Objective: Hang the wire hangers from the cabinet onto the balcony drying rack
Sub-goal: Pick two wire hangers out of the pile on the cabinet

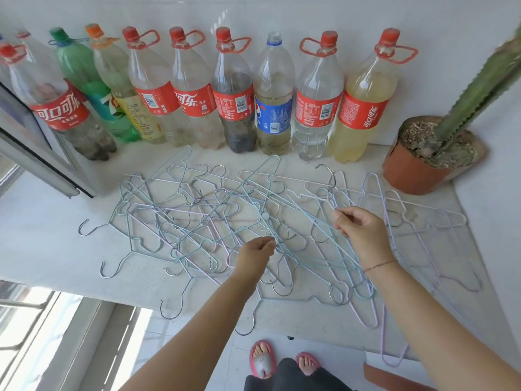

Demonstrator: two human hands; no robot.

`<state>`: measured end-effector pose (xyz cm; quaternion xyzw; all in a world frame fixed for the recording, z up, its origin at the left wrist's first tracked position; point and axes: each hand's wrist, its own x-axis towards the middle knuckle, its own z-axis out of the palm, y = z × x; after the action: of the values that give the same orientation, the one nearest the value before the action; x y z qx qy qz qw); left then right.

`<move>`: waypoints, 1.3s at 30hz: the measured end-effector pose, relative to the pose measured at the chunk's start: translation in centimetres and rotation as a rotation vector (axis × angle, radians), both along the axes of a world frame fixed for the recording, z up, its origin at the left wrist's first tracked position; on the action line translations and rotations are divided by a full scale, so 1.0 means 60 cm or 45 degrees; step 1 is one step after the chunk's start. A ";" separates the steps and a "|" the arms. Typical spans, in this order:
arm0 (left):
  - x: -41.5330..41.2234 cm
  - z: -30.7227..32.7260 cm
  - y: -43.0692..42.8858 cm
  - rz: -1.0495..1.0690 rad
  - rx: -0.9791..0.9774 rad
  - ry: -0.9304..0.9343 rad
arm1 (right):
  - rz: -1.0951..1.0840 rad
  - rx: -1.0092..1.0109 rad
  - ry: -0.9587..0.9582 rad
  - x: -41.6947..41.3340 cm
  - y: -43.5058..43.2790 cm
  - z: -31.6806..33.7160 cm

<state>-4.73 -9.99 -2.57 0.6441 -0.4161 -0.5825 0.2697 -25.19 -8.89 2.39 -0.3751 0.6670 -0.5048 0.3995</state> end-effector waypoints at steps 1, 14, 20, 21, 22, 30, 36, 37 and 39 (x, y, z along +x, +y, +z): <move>-0.011 0.013 0.002 0.006 -0.003 0.096 | 0.018 0.002 -0.040 0.009 0.008 0.006; 0.004 0.093 0.001 0.227 -0.189 0.380 | 0.437 0.081 -0.049 0.114 0.026 -0.029; 0.065 0.098 0.003 0.343 -0.245 0.280 | 0.668 0.253 1.020 0.045 0.013 -0.131; 0.072 0.098 0.004 0.358 -0.249 0.269 | 0.700 0.287 1.066 0.041 0.013 -0.137; 0.078 0.098 0.006 0.368 -0.253 0.254 | 0.719 0.304 1.089 0.038 0.013 -0.141; 0.096 0.116 0.032 0.497 -0.302 0.236 | 0.632 0.216 0.869 0.036 0.018 -0.149; 0.102 0.133 0.061 0.620 -0.347 0.225 | 0.365 0.007 0.513 0.026 0.001 -0.088; 0.101 0.136 0.067 0.652 -0.352 0.229 | 0.358 -0.018 0.463 0.024 -0.005 -0.075; 0.098 0.144 0.080 0.720 -0.352 0.243 | 0.363 -0.080 0.352 0.023 -0.016 -0.049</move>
<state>1.17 -5.19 6.08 0.6339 -0.2686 -0.4803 0.5434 -23.83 -9.86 -0.53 -0.5438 0.6396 -0.4072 0.3596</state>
